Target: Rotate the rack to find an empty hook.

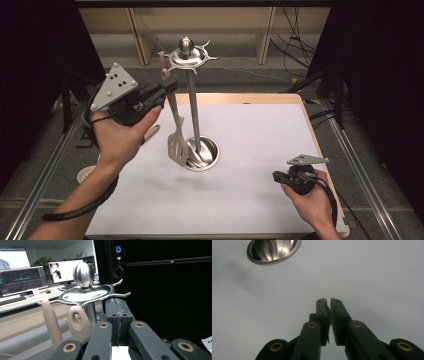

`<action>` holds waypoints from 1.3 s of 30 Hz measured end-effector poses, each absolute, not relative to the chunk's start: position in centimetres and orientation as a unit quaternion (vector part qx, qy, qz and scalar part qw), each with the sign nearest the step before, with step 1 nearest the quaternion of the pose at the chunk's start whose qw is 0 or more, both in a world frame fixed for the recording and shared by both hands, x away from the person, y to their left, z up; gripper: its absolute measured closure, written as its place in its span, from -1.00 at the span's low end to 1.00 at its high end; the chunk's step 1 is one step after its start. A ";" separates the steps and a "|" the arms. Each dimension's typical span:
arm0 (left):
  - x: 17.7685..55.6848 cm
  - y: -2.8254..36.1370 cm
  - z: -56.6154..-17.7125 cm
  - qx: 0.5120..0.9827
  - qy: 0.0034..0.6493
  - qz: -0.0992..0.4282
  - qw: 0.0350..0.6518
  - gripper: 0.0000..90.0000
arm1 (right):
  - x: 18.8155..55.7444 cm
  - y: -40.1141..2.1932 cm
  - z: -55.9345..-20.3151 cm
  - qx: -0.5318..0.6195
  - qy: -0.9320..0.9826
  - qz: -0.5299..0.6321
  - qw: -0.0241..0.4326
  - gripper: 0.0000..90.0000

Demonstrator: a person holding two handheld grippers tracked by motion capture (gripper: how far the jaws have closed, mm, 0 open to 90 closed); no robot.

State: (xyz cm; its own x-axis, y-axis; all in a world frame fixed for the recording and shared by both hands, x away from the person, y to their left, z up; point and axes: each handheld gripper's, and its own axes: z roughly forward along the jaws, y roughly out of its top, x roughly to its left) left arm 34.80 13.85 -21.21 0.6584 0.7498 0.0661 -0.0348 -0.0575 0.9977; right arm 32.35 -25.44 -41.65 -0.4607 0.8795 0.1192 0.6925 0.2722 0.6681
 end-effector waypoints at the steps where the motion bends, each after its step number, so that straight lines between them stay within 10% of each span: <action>1: 34.9 13.8 -21.2 0.658 0.272 0.311 0.629 0.99 | 32.3 -25.4 -41.6 0.501 0.785 0.337 0.138 0.90; 39: 37.1 14.5 -21.4 0.663 0.292 0.341 0.600 0.99 | 32.7 -25.7 -41.8 0.484 0.792 0.343 0.146 0.90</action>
State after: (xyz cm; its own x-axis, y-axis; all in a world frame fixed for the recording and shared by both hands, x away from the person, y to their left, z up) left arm 37.09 14.55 -21.36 0.5976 0.7953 0.1018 -0.0219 -0.1107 0.9936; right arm 32.67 -25.69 -41.79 -0.4890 0.8664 0.1013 0.6667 0.2964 0.6838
